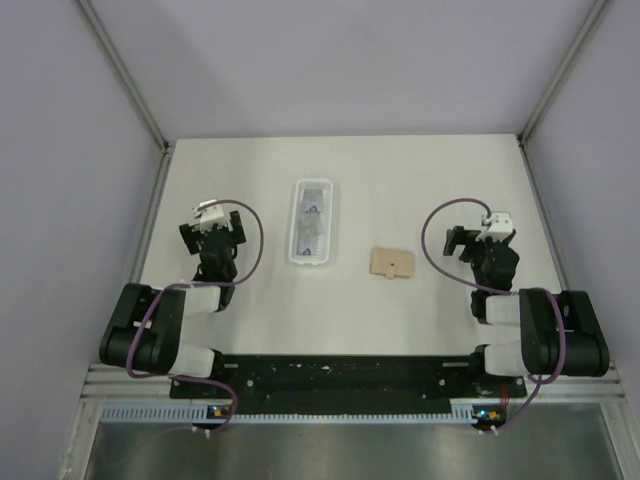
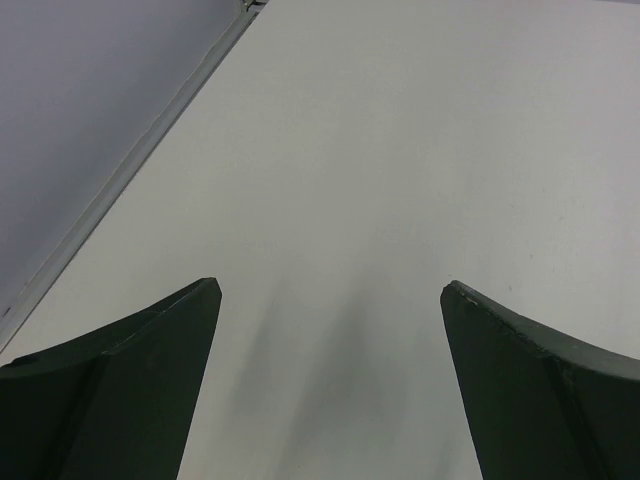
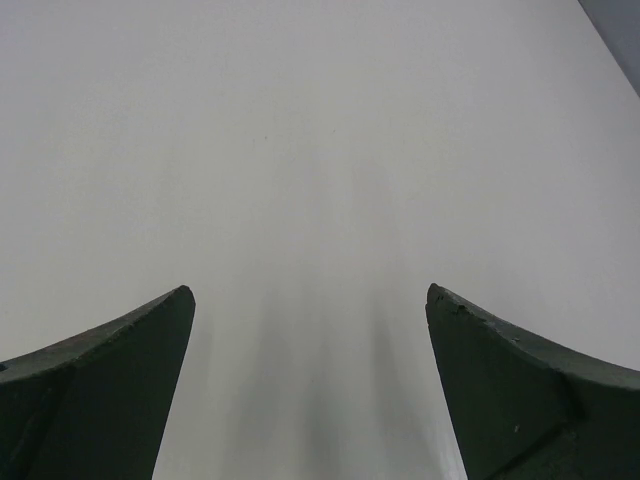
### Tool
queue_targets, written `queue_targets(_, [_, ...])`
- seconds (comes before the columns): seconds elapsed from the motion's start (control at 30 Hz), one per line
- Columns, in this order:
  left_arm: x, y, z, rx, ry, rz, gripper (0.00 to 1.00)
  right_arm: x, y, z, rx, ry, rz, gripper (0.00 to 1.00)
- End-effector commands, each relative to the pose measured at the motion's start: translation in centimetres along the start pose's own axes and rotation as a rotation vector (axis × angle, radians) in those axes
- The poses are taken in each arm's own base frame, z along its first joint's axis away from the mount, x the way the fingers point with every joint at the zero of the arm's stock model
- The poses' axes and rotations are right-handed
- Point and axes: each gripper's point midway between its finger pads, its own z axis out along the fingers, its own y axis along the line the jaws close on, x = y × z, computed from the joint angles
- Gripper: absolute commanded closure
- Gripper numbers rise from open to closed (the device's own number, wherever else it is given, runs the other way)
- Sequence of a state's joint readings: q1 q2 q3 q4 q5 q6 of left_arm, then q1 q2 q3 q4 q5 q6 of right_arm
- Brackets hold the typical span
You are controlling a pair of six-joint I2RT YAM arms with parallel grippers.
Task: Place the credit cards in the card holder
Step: Open the card holder at the center of the board.
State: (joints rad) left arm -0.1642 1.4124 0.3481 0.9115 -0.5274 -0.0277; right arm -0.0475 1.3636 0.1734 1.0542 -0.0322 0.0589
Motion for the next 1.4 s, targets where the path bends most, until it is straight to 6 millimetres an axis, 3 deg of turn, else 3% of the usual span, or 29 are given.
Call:
queue_targets(0.0, [-1.7,-0.3,0.5,0.001,-0.048,-0.029,0.01,-2.3,0.7,0.8,-0.027,-0.067,-0.014,0.01])
queue_targets(0.47, [-1.9,-0.3,0.4,0.001,-0.062,-0.030,0.01,-2.2,0.7,0.9,-0.026,-0.066,-0.014,0.01])
queue_targets(0.63, [-5.1,1.6,-2.7,-0.156,-0.136,-0.036,0.01,-4.0,-3.0,0.5,0.230,-0.023,0.080,0.01])
queue_targets(0.67, [-6.5,1.7,-2.9,-0.174,-0.140,-0.069,0.02,-4.4,-3.6,0.5,0.276,0.020,0.102,0.01])
queue_targets(0.73, [-6.5,0.8,-3.1,-0.146,-0.035,-0.139,0.01,-5.2,-3.6,0.7,0.316,0.086,0.183,0.01])
queue_targets(0.97, [-5.1,-0.2,-3.7,-0.165,0.237,-0.130,0.01,-5.8,0.3,0.8,0.191,0.307,0.351,0.01])
queue_targets(1.1, [-4.8,-2.8,-4.5,-0.016,0.314,-0.162,0.05,-4.6,4.9,0.0,-0.014,0.448,0.482,0.02])
queue_targets(1.2, [-5.2,-5.6,-6.1,0.165,0.365,-0.220,0.12,-3.3,6.8,-1.2,-0.085,0.514,0.567,0.10])
queue_targets(1.37, [-5.6,-8.6,-8.6,0.326,0.396,-0.268,0.20,-0.9,9.0,-3.8,-0.158,0.608,0.678,0.26])
